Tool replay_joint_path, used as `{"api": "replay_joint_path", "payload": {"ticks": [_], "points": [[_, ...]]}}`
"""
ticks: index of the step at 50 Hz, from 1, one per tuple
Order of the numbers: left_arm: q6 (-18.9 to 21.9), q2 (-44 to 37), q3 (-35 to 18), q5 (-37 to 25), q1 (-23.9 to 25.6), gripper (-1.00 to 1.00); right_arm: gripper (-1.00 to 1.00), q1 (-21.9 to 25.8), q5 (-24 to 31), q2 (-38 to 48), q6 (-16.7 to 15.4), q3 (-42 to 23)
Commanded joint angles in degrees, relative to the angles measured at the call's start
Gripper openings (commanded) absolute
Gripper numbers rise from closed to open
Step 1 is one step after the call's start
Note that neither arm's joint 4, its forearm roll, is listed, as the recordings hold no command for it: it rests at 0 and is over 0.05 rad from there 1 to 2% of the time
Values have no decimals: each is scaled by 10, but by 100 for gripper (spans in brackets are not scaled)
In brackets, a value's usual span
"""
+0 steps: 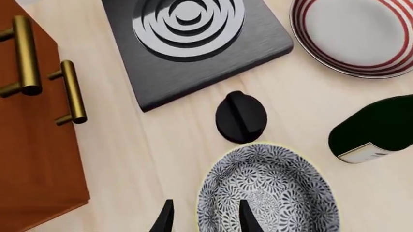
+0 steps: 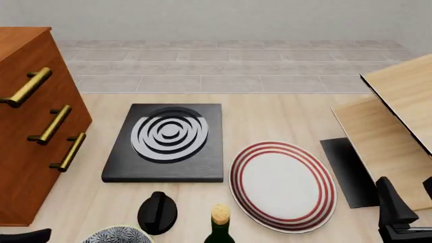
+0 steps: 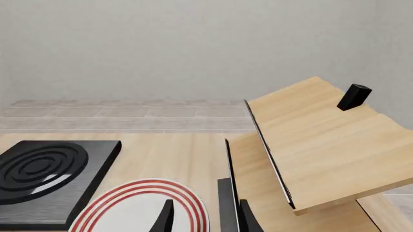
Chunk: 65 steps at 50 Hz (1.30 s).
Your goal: Put the bowl on the top of the cabinet.
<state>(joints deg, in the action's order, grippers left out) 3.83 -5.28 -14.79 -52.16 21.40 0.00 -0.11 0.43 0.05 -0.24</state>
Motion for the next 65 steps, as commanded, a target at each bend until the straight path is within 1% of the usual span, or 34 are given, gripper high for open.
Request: {"api": "replay_joint_path", "payload": {"ticks": [1,11,16,30,35,43,62,65], "points": [[7,-1,23,17,-3,100,100,0,0,0,0,0],[12,-6,45,39,-4,100,100,0,0,0,0,0],[8,0,52,39,1,100,100,0,0,0,0,0],[19,-1,85,62,-12,100,100,0,0,0,0,0],[24,-14,95,80,-16,100,100,0,0,0,0,0],[26,-9,105,85,-18,100,100,0,0,0,0,0],[33,-31,134,129,-27,100,100,0,0,0,0,0],[40,-33,138,133,-30,100,100,0,0,0,0,0]]}}
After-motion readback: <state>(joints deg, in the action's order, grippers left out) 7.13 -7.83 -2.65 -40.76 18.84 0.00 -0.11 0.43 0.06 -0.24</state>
